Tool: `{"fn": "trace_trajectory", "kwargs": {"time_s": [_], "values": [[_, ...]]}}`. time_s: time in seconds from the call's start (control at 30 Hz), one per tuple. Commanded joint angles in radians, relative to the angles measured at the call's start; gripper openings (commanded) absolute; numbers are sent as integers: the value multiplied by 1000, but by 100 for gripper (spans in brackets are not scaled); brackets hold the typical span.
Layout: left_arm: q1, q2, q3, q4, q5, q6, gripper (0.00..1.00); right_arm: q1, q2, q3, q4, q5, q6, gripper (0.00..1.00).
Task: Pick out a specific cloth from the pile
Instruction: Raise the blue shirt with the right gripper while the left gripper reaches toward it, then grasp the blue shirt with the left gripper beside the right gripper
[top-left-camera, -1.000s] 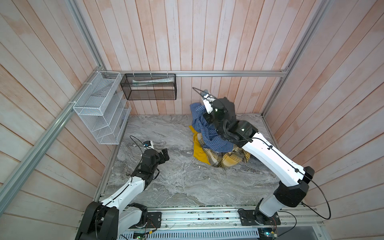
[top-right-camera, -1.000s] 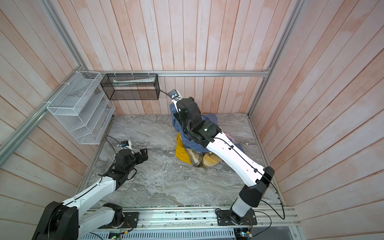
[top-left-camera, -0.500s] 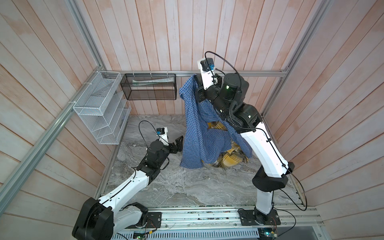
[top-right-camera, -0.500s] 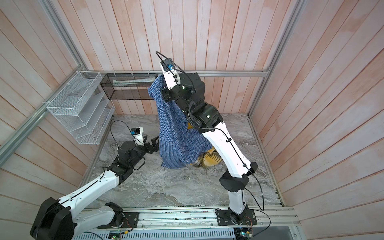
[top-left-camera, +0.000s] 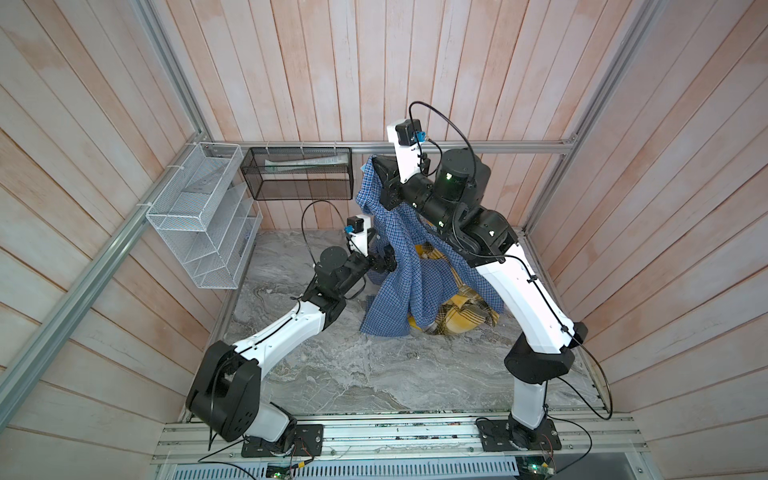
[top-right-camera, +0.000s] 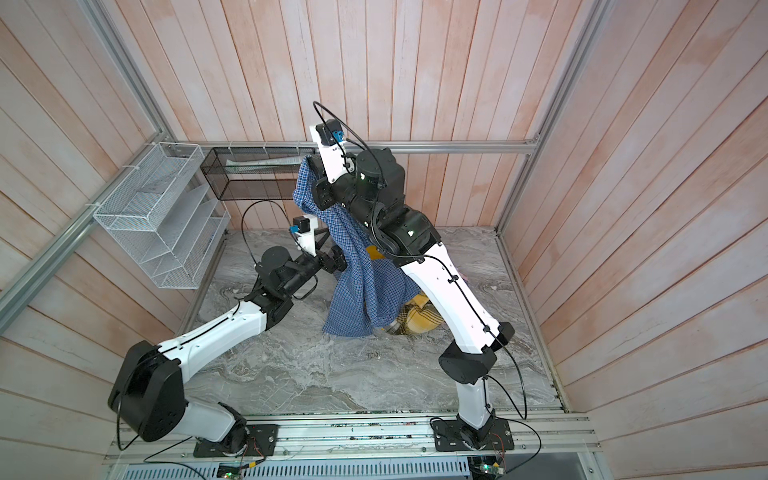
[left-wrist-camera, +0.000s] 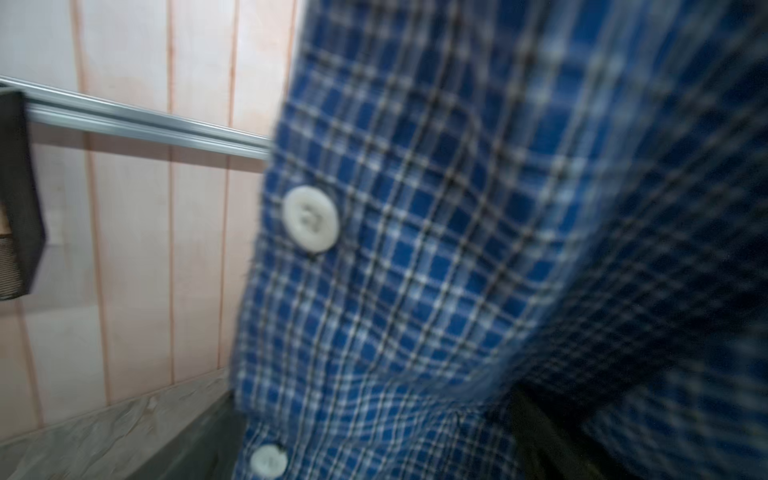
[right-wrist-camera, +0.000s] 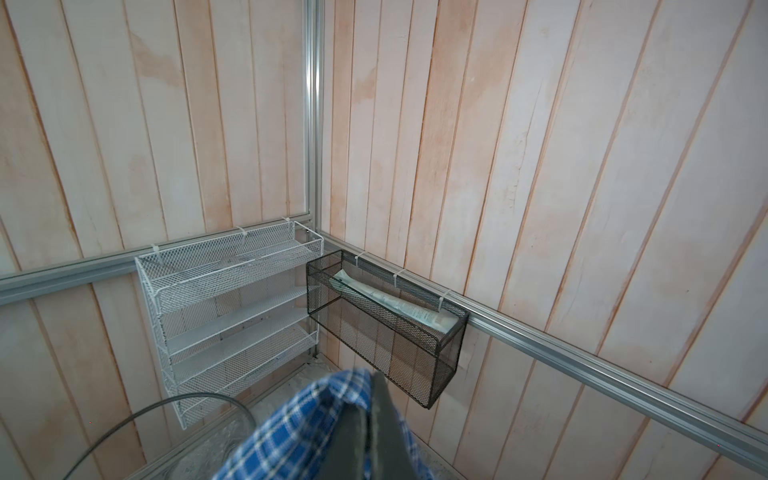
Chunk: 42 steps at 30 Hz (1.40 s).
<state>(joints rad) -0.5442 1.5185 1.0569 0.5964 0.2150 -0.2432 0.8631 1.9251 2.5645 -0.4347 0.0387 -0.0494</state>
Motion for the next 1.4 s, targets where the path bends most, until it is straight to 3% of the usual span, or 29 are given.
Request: {"fn": "trace_trajectory", "kwargs": {"time_s": [0.0, 0.2, 0.43, 0.47, 0.57, 0.63, 0.67, 0.7, 0.9, 1.13, 1.37], "values": [[-19, 78, 76, 90, 105, 50, 100, -12, -50, 16, 51, -111, 76, 0], [-37, 221, 247, 139, 207, 43, 100, -42, -119, -84, 68, -196, 148, 0], [-38, 264, 304, 283, 175, 54, 98, -113, -234, -278, 131, -346, 272, 0], [-39, 269, 317, 297, 196, 48, 91, -130, -253, -323, 161, -364, 295, 0], [-41, 281, 361, 289, 261, 32, 54, -167, -309, -439, 235, -382, 333, 0], [-42, 280, 368, 299, 280, 24, 37, -185, -324, -476, 245, -387, 348, 0], [-42, 277, 365, 307, 280, 25, 24, -192, -326, -486, 240, -385, 349, 0], [-41, 270, 361, 314, 278, 26, 2, -199, -331, -494, 232, -386, 349, 0], [-42, 246, 349, 328, 278, 24, 0, -246, -354, -549, 253, -410, 381, 0], [-27, 194, 281, 371, 167, 30, 0, -309, -376, -603, 211, -344, 375, 0], [51, 127, 317, 261, 91, 35, 0, -335, -366, -650, 140, -285, 338, 80]]}}
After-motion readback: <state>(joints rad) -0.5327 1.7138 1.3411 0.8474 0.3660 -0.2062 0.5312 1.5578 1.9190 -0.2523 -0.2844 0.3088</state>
